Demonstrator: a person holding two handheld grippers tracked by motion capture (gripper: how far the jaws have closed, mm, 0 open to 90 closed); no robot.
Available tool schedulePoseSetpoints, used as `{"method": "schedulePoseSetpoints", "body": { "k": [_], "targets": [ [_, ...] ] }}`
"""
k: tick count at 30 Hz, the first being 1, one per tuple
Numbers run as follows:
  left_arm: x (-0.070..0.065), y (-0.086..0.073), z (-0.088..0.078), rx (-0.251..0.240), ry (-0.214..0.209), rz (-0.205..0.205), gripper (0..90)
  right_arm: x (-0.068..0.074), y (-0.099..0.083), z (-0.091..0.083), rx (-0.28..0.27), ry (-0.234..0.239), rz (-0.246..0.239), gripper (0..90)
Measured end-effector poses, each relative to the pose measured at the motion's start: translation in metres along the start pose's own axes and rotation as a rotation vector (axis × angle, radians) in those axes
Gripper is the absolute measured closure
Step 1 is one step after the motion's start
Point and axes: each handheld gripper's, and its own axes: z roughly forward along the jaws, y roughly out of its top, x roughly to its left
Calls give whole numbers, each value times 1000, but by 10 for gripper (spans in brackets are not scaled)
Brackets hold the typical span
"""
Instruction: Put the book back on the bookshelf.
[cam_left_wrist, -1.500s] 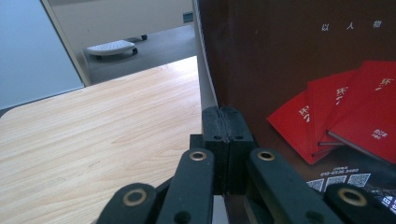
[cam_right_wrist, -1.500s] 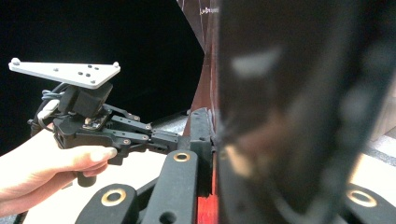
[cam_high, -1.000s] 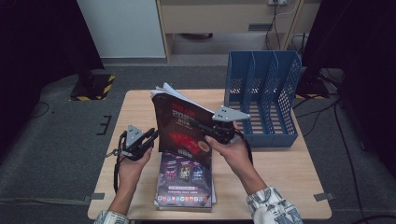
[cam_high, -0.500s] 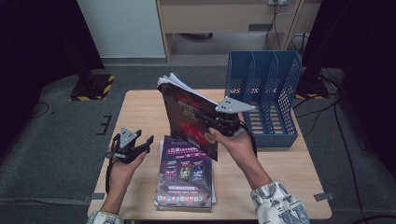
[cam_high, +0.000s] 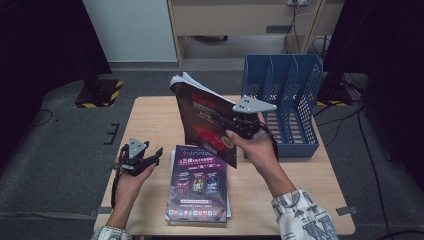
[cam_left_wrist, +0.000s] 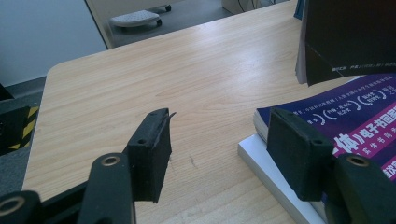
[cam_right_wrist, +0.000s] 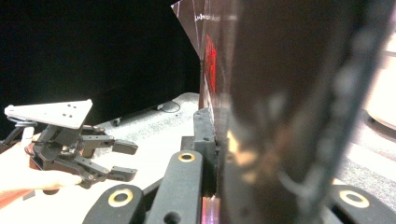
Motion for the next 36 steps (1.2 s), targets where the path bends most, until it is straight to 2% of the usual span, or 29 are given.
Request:
{"method": "schedulePoseSetpoints", "body": {
  "k": [12, 26, 31, 36],
  "targets": [
    [0, 0, 0, 0, 0, 4, 399, -3, 5, 0, 13, 1, -5, 866],
    [0, -2, 2, 14, 3, 3, 376, -9, 16, -8, -7, -34, 9, 868],
    [3, -5, 6, 48, 3, -21, 300, -13, 24, -13, -19, -52, 8, 868],
    [9, -10, 11, 85, 0, -82, 170, -17, 32, -18, -30, -68, 15, 868]
  ]
}}
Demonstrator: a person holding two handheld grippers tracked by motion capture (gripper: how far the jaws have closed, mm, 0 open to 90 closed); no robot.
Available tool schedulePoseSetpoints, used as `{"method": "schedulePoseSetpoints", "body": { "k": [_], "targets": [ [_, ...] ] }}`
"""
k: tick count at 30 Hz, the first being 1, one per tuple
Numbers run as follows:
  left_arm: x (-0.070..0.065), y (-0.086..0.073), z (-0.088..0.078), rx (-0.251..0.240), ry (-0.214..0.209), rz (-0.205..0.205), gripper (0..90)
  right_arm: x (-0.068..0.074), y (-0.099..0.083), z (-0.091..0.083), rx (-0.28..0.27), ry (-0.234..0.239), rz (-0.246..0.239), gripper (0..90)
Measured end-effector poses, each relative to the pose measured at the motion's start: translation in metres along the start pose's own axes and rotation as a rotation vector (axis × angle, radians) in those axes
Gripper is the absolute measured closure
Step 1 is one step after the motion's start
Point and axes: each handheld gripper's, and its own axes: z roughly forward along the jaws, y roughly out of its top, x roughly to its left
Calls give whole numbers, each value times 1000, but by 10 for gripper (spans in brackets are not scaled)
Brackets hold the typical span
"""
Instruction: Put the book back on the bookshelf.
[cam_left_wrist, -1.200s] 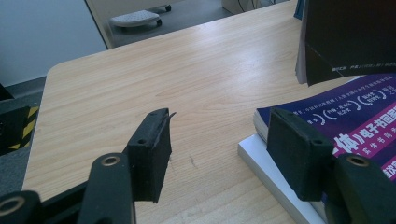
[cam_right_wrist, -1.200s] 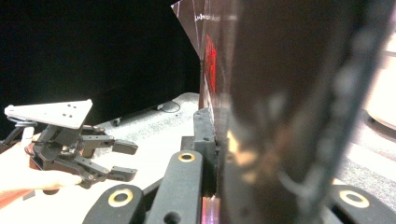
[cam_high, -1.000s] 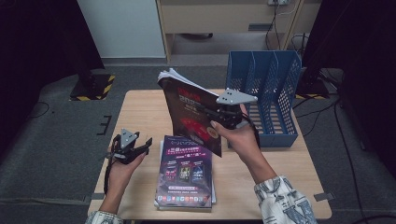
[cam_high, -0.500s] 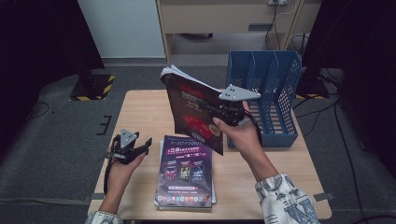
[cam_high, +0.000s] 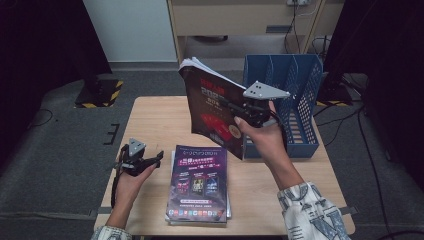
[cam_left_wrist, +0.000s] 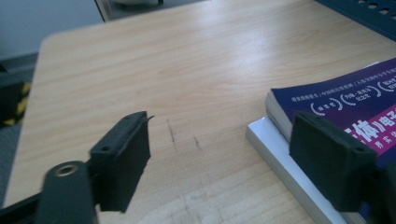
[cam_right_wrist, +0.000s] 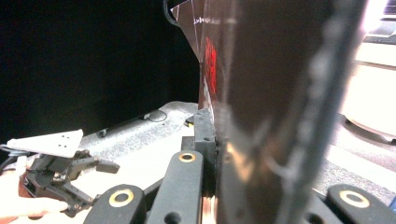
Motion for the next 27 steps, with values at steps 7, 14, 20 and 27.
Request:
{"method": "schedulePoseSetpoints", "body": {
  "k": [7, 14, 20, 27],
  "targets": [
    [3, -4, 5, 28, -2, -18, 110, -6, 8, -3, 3, -22, -6, 868],
    [2, -5, 5, 35, -1, -13, 111, -15, 14, -7, -2, -43, -1, 868],
    [1, -5, 6, 37, 2, -8, 113, -19, 19, -12, -7, -59, -3, 868],
    [1, -5, 5, 40, 3, -2, 116, -24, 20, -19, -14, -75, 0, 868]
  ]
}}
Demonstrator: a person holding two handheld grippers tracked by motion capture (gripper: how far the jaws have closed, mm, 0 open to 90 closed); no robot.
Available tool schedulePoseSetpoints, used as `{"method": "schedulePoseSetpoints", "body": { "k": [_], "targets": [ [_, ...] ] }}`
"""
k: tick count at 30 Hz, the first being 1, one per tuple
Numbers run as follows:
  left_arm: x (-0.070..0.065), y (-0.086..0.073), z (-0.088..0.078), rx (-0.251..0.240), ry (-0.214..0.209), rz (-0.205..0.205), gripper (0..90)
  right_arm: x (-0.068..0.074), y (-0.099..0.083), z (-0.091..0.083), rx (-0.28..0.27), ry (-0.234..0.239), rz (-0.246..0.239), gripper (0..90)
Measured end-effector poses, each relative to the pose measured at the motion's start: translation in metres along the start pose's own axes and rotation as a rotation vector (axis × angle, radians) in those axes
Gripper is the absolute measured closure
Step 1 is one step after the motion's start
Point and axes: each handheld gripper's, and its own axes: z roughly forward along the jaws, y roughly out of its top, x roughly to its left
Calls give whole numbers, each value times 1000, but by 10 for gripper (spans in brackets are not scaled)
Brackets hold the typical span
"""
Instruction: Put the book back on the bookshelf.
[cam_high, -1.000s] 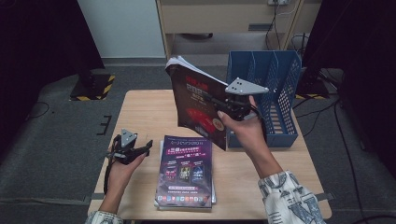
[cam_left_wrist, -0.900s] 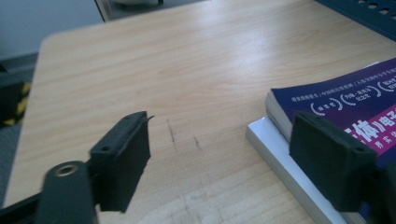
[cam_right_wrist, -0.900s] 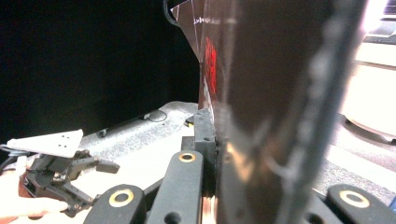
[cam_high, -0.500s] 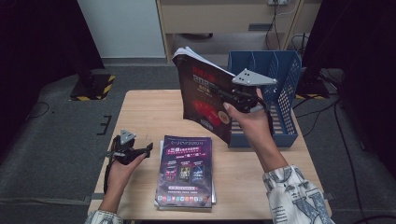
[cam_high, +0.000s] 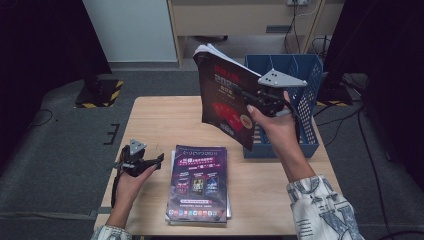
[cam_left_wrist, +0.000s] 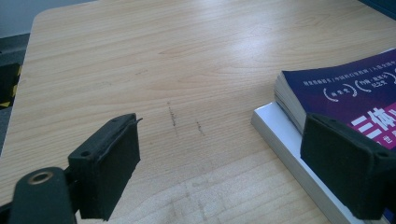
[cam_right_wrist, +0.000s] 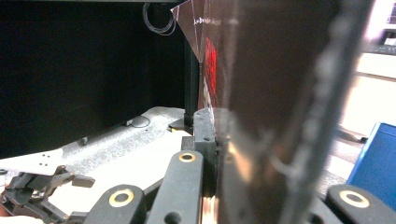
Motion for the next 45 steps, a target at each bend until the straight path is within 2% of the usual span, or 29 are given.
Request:
{"method": "schedulePoseSetpoints", "body": {
  "k": [17, 29, 45],
  "targets": [
    [0, 0, -1, 0, 5, 3, 119, -18, -2, -21, -11, -59, 15, 868],
    [-1, 0, 0, 2, 5, 3, 118, -35, -5, -41, -14, -121, 25, 868],
    [-2, 0, 1, 2, 1, 6, 118, -50, -11, -58, -11, -183, 39, 868]
  ]
}}
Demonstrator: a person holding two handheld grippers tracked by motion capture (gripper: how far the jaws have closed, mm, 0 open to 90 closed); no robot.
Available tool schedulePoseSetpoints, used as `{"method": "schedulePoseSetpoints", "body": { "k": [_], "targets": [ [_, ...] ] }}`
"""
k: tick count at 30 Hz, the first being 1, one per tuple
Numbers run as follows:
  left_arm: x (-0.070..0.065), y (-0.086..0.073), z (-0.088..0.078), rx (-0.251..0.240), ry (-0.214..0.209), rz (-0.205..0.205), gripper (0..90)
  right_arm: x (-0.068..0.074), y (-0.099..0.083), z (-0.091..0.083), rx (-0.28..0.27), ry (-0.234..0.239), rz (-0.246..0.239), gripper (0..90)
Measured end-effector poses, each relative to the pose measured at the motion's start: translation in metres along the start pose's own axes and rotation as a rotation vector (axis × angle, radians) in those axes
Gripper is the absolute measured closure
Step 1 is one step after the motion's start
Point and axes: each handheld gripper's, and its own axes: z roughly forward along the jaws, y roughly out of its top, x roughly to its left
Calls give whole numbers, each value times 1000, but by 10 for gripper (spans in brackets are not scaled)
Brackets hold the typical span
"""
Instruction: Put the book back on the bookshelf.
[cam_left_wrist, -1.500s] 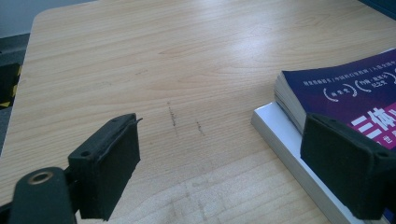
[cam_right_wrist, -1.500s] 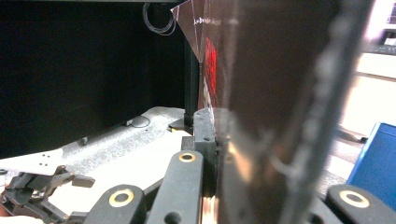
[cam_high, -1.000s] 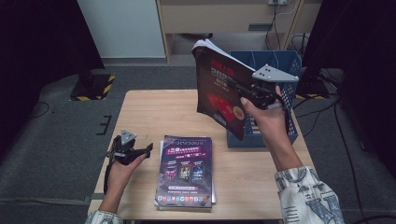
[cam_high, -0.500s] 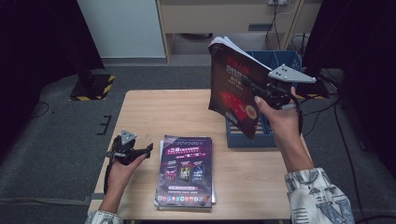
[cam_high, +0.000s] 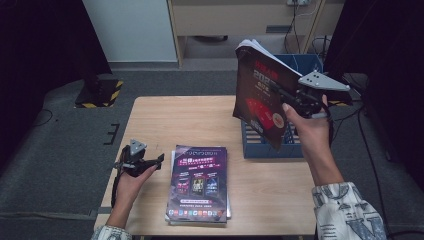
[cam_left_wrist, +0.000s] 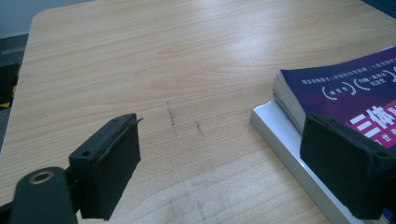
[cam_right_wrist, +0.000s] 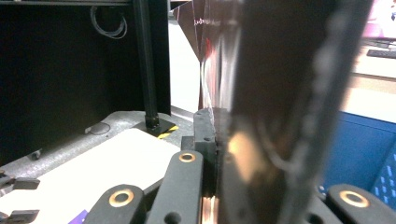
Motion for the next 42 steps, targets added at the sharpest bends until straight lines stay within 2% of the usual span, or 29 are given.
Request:
{"method": "schedulePoseSetpoints", "body": {
  "k": [27, 42],
  "targets": [
    [-2, 0, 2, 7, -3, 16, 119, -21, -6, -8, 23, -64, 18, 868],
    [-4, -1, 3, 10, -5, 21, 121, -31, -12, 5, 50, -108, 39, 868]
  ]
}}
